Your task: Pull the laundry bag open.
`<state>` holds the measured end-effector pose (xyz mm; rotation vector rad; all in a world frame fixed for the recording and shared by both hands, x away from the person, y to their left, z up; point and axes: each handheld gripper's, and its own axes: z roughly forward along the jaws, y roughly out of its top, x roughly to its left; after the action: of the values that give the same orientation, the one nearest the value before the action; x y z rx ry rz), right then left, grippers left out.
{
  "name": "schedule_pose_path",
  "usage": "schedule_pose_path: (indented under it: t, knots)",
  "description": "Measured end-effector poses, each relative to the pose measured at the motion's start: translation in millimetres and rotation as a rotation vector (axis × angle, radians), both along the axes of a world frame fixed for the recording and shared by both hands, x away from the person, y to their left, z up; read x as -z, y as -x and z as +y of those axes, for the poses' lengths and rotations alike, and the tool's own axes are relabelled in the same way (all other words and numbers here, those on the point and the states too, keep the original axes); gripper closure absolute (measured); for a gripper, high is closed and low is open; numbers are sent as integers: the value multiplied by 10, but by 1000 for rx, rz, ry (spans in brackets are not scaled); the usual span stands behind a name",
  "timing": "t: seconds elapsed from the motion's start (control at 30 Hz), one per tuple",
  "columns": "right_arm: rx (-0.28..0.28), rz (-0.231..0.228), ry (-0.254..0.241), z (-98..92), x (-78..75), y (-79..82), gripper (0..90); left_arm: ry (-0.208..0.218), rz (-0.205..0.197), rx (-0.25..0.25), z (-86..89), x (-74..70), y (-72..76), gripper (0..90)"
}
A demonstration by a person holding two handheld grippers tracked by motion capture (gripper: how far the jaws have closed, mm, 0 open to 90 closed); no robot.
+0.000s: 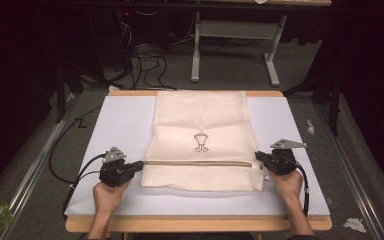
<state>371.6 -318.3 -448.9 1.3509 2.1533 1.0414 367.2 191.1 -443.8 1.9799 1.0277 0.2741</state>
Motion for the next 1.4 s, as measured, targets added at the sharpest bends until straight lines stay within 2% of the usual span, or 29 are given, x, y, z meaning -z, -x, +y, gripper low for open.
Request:
schedule_pose_path:
  t: [0.1, 0.13, 0.17, 0.5, 0.63, 0.67, 0.73, 0.8, 0.9, 0.97, 1.07, 1.17, 1.23, 1.37, 1.4]
  knots:
    - [-5, 5, -1, -1, 8, 7, 883, 7, 19, 0, -1, 10, -8, 868]
    - [-11, 27, -8, -17, 28, 0, 877, 26, 40, 6, 20, 5, -35, 866]
    - [-15, 34, -14, -28, 35, -2, 875, 28, 44, 4, 20, -2, -41, 866]
    - [-16, 55, -2, -13, 95, -27, 842, 10, 47, 6, -18, 22, -27, 863]
    - [-15, 63, 5, -1, 105, -16, 794, 6, 45, 12, -17, 25, -21, 860]
    - [-14, 62, 7, 3, 105, -15, 769, 9, 38, 11, -31, 36, -15, 858]
    - [-11, 51, 11, 11, 91, 4, 784, 10, 37, 15, -36, 40, -16, 843]
    - [-15, 42, 15, 21, 80, 19, 766, 45, 30, 19, -67, 44, -36, 805]
    - [-13, 34, 8, 20, 71, 24, 712, 57, 14, 14, -82, 28, -43, 735]
    - [-5, 9, 3, 4, 36, 42, 665, 71, -11, -4, -78, 7, -40, 683]
    - [9, -23, -6, -22, -7, 70, 658, 78, -30, -16, -68, -6, -41, 586]
    - [15, -35, -15, -42, -31, 88, 653, 80, -69, -22, -42, -57, -20, 562]
    - [21, -47, -22, -59, -47, 93, 644, 80, -76, -23, -36, -69, -17, 546]
    - [40, -64, -40, -87, -85, 114, 635, 78, -101, -42, -9, -114, -18, 525]
    - [45, -74, -46, -111, -113, 127, 630, 87, -121, -62, 10, -132, -24, 527]
